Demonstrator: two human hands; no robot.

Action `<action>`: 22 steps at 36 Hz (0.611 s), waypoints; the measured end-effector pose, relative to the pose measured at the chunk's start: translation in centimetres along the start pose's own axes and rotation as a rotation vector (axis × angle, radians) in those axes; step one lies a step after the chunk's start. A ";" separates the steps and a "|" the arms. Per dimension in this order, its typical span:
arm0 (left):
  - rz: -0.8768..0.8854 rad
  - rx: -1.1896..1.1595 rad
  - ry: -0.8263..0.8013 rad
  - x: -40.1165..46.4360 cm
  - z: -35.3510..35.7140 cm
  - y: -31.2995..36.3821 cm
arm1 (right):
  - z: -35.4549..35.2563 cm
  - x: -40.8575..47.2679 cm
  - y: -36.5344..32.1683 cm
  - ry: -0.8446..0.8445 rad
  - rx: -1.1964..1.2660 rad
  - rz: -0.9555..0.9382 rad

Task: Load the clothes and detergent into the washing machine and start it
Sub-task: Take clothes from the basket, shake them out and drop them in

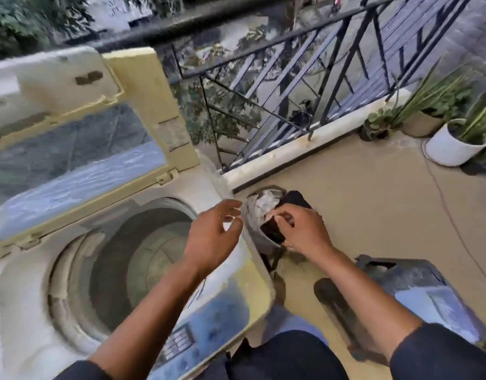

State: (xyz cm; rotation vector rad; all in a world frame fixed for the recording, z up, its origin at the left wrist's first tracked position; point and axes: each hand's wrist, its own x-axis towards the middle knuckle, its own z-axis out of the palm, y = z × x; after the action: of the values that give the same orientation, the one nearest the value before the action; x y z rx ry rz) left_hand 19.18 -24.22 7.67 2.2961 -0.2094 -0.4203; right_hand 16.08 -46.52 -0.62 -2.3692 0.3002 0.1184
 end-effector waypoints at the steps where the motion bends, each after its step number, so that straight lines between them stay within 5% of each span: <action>1: -0.015 0.006 -0.014 1.1 0.7 0.7 | -0.1 1.0 1.1 -0.004 0.007 0.018; 22: -0.420 0.124 -0.336 18.4 20.3 -0.7 | 8.4 14.8 25.3 -0.230 -0.195 0.401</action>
State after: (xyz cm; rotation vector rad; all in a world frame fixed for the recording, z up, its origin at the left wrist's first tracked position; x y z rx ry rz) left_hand 28.98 -42.55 -10.22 2.3763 0.0897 -1.0346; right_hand 24.10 -61.30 -26.07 -2.4252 0.6728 0.6291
